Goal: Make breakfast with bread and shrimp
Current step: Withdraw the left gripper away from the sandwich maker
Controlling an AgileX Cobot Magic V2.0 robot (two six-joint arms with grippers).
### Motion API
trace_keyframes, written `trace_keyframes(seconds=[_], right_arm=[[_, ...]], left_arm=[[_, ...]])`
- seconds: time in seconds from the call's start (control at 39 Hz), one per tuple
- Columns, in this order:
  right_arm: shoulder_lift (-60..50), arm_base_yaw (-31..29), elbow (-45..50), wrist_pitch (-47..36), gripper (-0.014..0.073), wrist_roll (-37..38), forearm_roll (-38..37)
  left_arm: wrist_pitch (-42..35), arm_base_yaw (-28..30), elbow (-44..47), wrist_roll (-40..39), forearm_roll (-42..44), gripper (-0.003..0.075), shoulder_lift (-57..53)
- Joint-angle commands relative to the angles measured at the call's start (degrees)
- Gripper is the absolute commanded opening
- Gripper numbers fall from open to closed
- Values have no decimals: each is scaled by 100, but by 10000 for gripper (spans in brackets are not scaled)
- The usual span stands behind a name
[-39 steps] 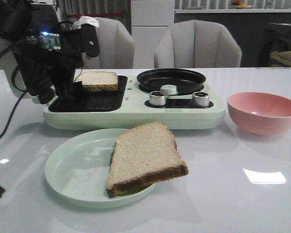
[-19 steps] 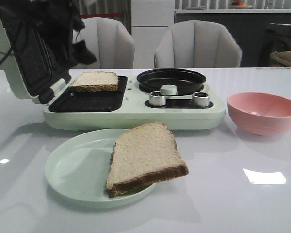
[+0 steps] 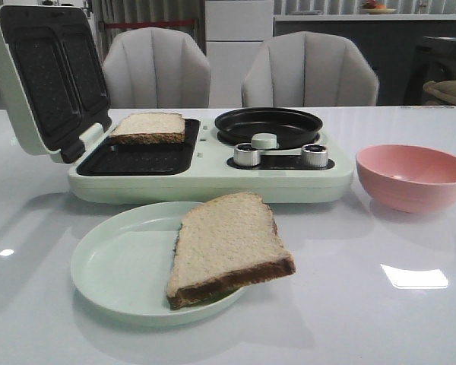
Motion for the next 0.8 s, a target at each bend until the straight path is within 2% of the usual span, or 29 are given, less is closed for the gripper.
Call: trace_keyframes(seconds=[0.0, 0.23, 0.41, 0.77], right_arm=[[-46, -22, -125, -491, 152, -13, -44], [-46, -22, -125, -491, 152, -13, -44], [-46, -22, -125, -491, 152, -13, -44], [-46, -22, -125, -491, 152, -13, -44]], left_arm=[[301, -40, 113, -350, 92, 545, -587], [581, -40, 946, -878, 92, 545, -1614], [811, -40, 1471, -609, -294, 544, -2225], [1129, -40, 1866, -539, -306, 544, -3197]])
